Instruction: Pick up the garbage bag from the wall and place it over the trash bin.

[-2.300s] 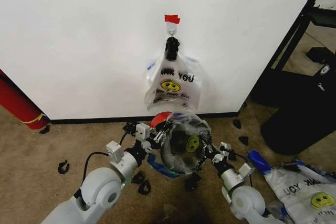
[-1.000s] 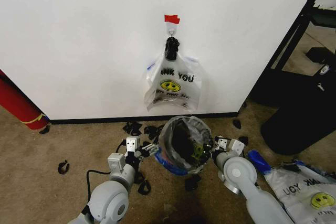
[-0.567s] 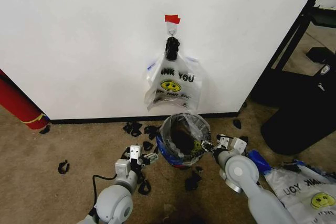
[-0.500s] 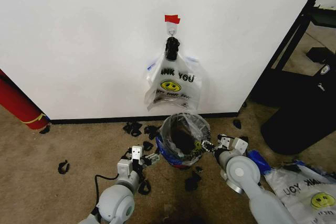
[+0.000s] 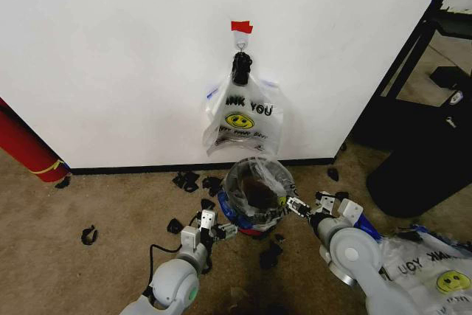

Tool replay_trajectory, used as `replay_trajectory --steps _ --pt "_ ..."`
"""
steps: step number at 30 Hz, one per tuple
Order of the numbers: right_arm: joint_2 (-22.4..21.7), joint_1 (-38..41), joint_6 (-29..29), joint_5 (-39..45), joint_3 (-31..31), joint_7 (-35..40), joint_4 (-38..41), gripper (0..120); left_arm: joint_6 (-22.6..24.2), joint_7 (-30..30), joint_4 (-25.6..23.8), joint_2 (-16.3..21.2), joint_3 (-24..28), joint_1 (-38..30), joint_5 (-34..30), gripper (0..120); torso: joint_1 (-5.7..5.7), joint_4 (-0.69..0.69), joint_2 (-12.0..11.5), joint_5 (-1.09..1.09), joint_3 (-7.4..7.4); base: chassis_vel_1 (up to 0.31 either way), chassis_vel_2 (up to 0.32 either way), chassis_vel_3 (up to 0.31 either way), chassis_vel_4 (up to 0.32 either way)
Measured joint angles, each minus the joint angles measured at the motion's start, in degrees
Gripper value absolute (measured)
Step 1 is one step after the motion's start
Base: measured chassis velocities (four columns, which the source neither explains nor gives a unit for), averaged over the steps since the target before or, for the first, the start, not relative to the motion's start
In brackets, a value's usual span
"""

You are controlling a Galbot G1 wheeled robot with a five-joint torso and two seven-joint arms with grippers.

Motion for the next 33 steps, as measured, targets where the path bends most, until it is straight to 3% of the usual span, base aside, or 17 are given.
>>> replay_trajectory --steps 17,28,33 --pt "-0.5 -2.1 0.0 1.7 2.2 -0.3 2.9 100 -5.5 -1.8 11.1 -3.6 0.0 -2.9 6.4 100 0.0 0.0 0.0 0.0 0.0 0.0 0.0 0.0 0.0" --pt "-1.2 -3.5 0.6 4.7 5.7 -1.3 8.3 100 -7.1 -2.8 11.6 -4.0 -0.9 -1.9 9.4 100 0.0 -0.01 0.0 -0.01 0.0 0.0 0.0 0.0 0.0" --pt "-2.1 -3.4 2.4 -2.1 6.5 -7.1 8.0 100 -8.6 -2.8 12.9 -3.6 -0.8 -1.9 11.6 100 0.0 0.0 0.0 -0.01 0.0 0.0 0.0 0.0 0.0"
